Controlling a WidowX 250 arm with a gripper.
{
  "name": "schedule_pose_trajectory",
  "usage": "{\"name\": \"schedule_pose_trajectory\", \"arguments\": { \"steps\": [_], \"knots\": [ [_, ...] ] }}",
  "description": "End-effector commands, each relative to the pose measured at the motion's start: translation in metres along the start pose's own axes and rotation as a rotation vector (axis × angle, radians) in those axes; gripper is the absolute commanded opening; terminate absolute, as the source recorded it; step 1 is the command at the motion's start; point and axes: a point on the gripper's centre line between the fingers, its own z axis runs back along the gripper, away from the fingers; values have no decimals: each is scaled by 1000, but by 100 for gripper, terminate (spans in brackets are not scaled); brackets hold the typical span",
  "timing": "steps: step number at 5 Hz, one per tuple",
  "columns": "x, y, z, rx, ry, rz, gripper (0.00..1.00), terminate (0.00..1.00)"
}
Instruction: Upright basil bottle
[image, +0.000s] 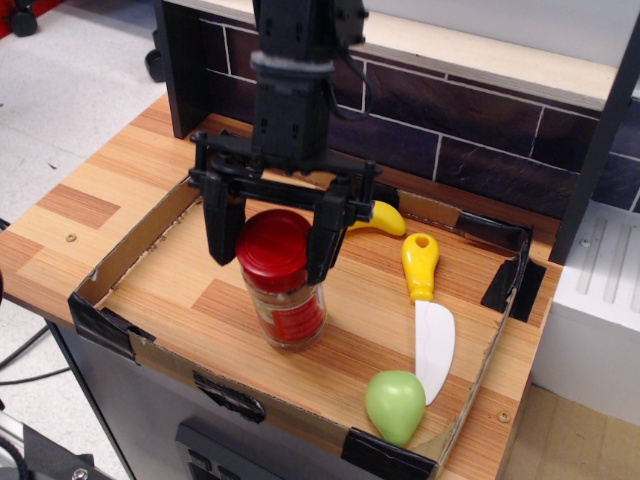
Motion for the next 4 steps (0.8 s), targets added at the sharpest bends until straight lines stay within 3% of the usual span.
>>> {"name": "schedule_pose_trajectory", "arguments": {
  "steps": [1,2,4],
  "knots": [
    [10,13,6,-9,-44,36,100,0],
    [12,14,16,-7,-103,38,100,0],
    [15,16,44,6,-328,65,100,0]
  ]
}}
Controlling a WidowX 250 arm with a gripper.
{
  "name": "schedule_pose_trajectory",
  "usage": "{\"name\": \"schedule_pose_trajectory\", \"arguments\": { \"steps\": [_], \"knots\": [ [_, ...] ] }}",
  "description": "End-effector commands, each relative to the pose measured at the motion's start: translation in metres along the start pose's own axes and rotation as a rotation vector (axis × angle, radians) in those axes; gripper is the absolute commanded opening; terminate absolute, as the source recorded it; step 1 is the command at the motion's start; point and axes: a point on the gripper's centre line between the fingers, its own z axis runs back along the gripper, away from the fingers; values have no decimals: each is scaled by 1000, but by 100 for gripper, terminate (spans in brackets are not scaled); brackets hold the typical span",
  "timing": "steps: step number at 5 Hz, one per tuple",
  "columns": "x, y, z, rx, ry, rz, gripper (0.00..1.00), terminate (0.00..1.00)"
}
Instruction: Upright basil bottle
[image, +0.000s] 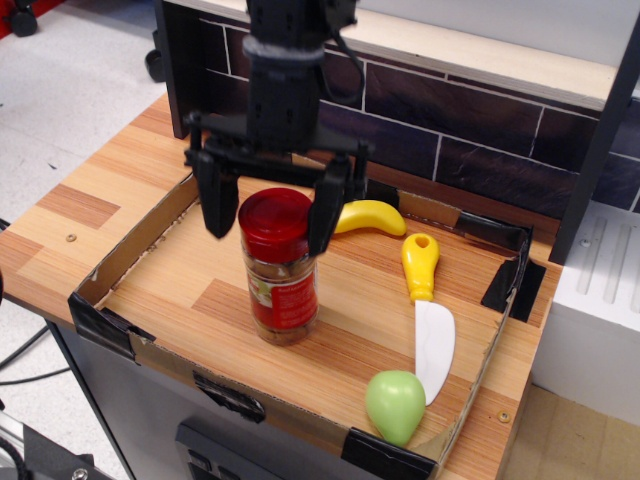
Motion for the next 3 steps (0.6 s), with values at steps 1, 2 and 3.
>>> {"name": "schedule_pose_trajectory", "arguments": {
  "steps": [1,2,3],
  "knots": [
    [0,12,59,-49,-207,30,100,0],
    [-3,16,89,-87,-283,62,100,0],
    [-2,25,123,-134,-338,126,100,100]
  ]
}}
